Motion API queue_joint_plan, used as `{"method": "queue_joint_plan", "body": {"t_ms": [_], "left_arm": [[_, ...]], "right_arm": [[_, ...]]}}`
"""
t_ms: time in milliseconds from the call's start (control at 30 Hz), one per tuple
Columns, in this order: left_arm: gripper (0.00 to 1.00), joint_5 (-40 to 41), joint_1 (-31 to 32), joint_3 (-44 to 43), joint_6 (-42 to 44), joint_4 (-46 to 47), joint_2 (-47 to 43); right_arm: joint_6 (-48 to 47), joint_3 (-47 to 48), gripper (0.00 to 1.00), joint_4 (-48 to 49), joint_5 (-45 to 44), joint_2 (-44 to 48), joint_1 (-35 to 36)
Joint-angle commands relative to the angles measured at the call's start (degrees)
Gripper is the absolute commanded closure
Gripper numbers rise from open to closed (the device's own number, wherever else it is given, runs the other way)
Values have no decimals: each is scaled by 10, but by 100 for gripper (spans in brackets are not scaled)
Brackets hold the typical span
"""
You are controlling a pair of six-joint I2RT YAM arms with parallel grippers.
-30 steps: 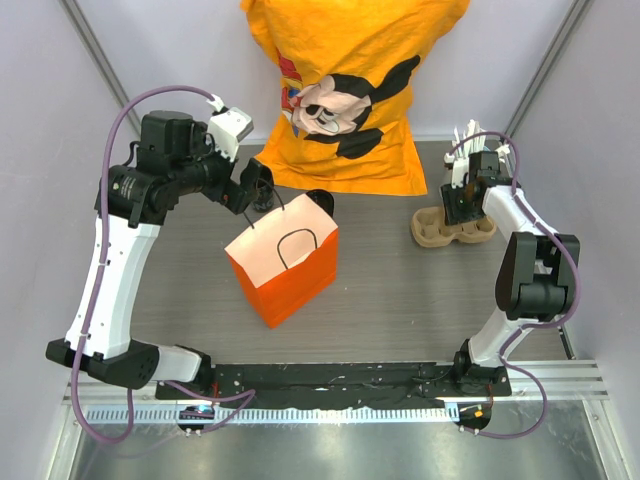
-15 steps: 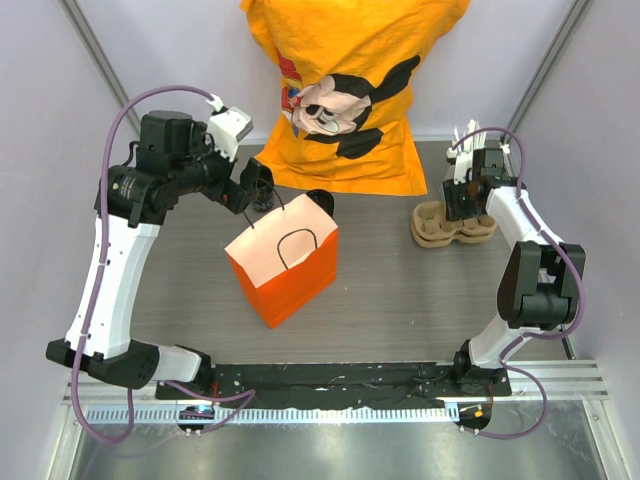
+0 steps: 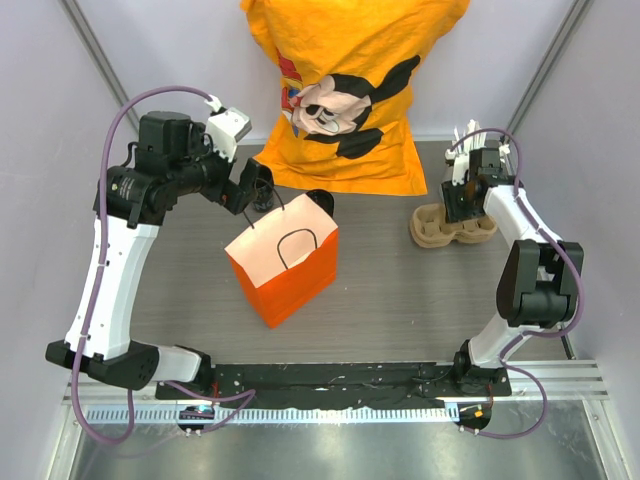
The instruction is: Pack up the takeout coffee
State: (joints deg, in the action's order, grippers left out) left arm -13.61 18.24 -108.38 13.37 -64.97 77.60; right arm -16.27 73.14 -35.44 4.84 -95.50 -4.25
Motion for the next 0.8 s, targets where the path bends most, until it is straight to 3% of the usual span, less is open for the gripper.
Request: {"method": "queue_joint_plan", "body": {"t_ms": [0, 67, 133, 233, 433, 767], "left_arm": [[0, -13, -4, 0, -11, 20, -16], [0, -14, -4, -1, -11, 20, -15], [0, -15, -6, -1, -11, 20, -16], [0, -17, -6, -1, -11, 20, -18], [0, -16, -8, 0, -12, 21, -18], [0, -1, -10, -17, -17, 25, -13]], "right_arm": [[2, 11, 73, 29, -87, 7, 23], [17, 21, 73, 20, -35, 6, 13], [6, 11, 75, 38, -107, 10, 28], [25, 18, 74, 27, -33, 9, 18], [20, 35, 74, 11, -36, 34, 18], [-1, 190, 75, -126, 32, 90, 35]]}}
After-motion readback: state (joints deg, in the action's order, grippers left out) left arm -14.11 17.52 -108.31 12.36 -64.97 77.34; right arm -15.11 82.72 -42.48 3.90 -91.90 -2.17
